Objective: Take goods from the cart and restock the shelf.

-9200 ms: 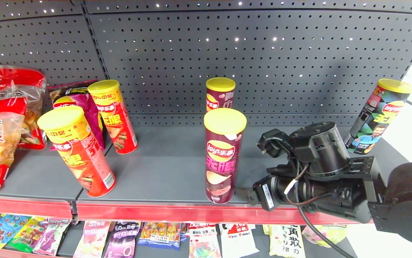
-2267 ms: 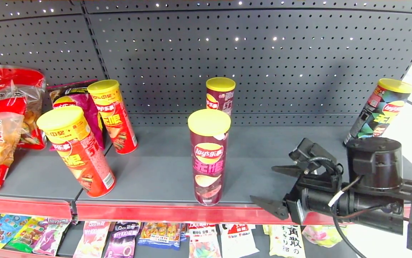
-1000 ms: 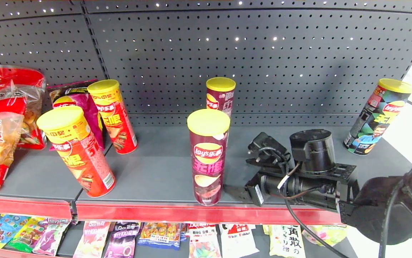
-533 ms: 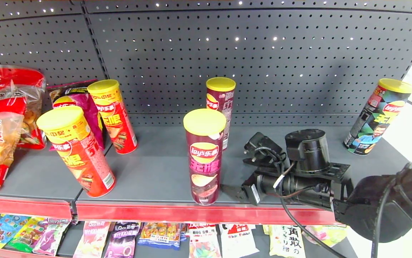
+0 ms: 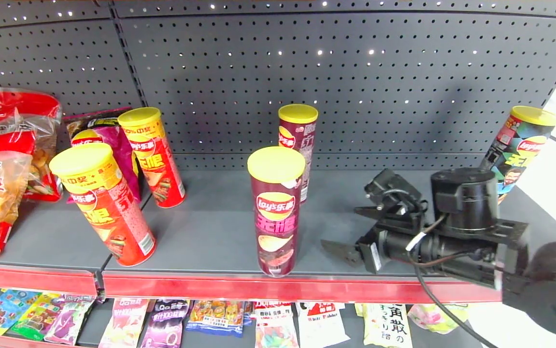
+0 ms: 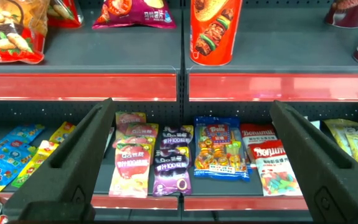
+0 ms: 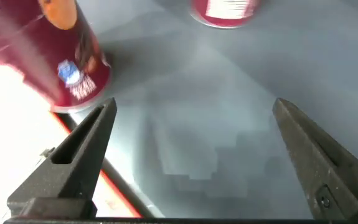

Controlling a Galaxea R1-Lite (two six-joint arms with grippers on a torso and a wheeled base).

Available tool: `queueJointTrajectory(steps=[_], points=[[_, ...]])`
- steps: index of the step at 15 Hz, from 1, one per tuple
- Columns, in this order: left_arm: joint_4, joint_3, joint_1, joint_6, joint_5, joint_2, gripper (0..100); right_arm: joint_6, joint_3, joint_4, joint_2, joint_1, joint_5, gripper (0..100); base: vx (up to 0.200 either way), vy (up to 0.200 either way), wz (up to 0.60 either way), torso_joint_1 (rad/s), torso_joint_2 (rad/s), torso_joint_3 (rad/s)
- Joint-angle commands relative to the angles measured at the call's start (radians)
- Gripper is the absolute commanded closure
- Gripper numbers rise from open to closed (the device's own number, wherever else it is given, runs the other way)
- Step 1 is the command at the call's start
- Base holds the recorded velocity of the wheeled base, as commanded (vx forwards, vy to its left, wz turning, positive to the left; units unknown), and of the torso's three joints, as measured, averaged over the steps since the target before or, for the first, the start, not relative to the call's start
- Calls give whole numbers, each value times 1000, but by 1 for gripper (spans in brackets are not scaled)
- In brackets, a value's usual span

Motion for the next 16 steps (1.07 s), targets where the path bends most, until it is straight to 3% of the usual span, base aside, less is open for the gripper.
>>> queueJointTrajectory(steps=[1,3,6,9,12,13,16], points=[[0,0,0,0,0,1,0,3,211,0,-318,-98,9,0,0,0,0,0,0,0],[0,2,1,0,0,1,0,1,346,7,-510,-184,57,0,0,0,0,0,0,0],[0,0,0,-2,0,1,0,-19,494,133,-818,-371,109,0,0,0,0,0,0,0],[0,0,0,0,0,3,0,-7,481,369,-1091,-512,100,0,0,0,0,0,0,0],[0,2,1,0,0,1,0,-7,454,552,-1283,-742,103,0,0,0,0,0,0,0],[0,0,0,-2,0,1,0,-7,469,558,-1323,-785,106,0,0,0,0,0,0,0],[0,0,0,-2,0,1,0,-8,572,559,-1544,-792,108,0,0,0,0,0,0,0]])
